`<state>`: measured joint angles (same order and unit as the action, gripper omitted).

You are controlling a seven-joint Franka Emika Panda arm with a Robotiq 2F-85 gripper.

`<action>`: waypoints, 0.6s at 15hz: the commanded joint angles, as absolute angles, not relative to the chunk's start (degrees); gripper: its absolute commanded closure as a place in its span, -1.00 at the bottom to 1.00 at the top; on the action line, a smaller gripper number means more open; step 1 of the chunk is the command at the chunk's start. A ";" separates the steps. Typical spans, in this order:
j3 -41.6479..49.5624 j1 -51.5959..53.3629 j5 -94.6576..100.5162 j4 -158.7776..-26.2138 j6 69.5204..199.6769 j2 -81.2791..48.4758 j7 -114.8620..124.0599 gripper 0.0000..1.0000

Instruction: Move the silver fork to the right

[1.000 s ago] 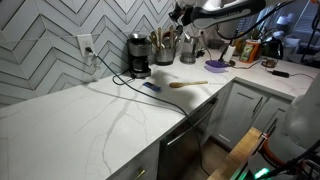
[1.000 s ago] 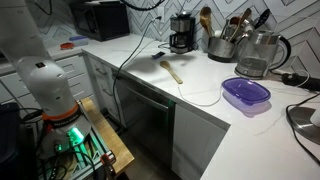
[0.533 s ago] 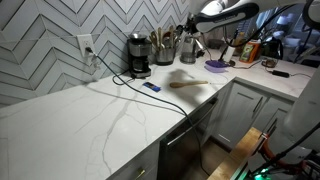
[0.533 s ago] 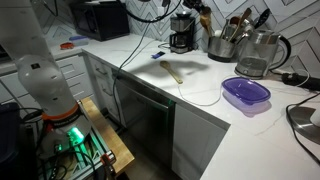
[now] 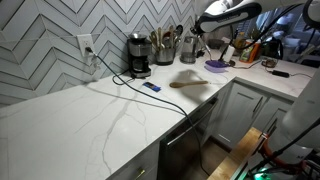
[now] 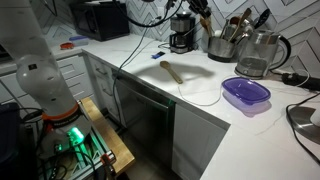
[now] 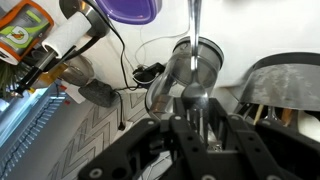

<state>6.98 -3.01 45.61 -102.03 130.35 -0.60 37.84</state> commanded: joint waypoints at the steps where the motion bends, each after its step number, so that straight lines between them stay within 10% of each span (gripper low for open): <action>1: 5.91 -3.57 45.65 -101.88 130.26 -0.38 38.09 0.42; 8: 5.33 -3.46 45.76 -101.91 130.27 0.07 38.52 0.42; 9: 5.41 -3.54 44.33 -101.12 129.69 -0.70 37.48 0.85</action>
